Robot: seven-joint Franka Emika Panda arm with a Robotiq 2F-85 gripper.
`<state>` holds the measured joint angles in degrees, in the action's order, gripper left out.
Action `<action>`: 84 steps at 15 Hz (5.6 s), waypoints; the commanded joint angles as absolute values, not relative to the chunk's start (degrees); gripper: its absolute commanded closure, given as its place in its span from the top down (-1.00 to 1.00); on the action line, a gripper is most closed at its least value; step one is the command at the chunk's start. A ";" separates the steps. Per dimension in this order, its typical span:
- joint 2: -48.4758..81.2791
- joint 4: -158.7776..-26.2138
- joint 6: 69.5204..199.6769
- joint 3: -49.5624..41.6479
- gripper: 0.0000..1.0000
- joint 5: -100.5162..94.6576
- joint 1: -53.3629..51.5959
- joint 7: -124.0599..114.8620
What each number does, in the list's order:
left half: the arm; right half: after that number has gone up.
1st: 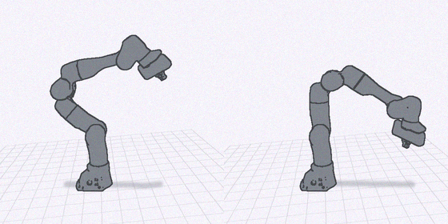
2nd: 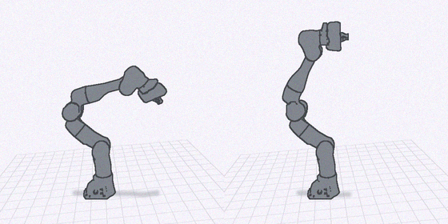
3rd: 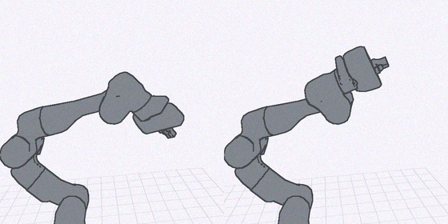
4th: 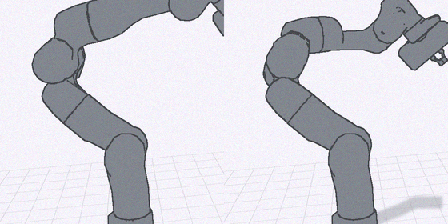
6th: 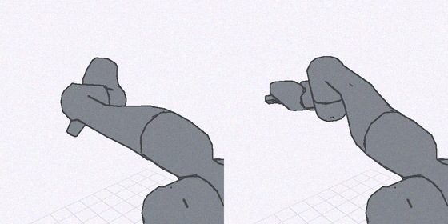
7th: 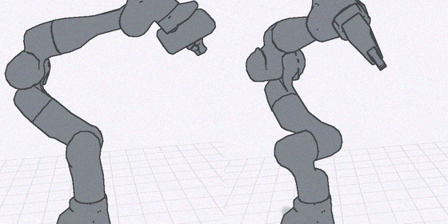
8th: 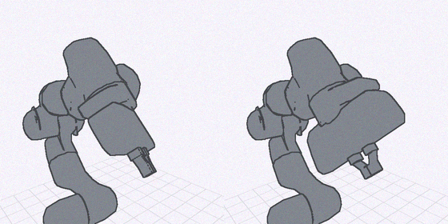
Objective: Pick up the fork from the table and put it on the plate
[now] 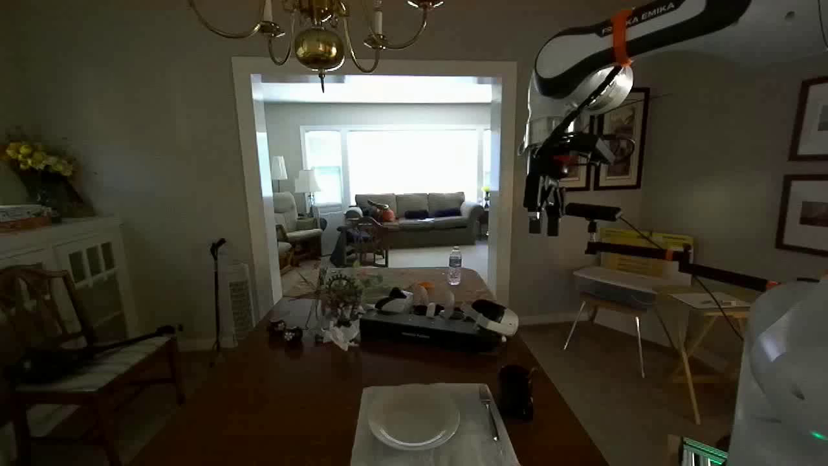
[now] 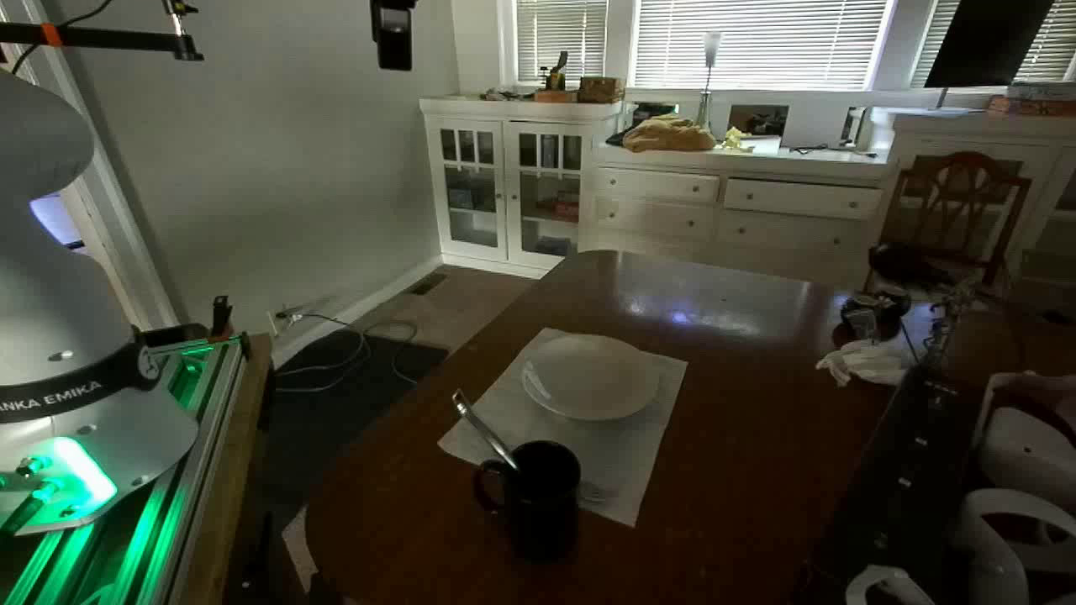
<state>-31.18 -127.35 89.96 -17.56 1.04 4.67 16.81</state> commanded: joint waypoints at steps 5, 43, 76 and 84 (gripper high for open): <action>-30.88 -127.16 89.78 -16.60 1.00 1.54 5.97 17.38; 8.61 -138.44 146.41 -8.91 1.00 2.37 7.97 -16.94; 24.57 -139.59 160.40 -29.33 0.77 -8.92 -19.64 -35.70; 25.44 -138.91 158.08 -26.12 0.32 -8.25 -16.12 -38.93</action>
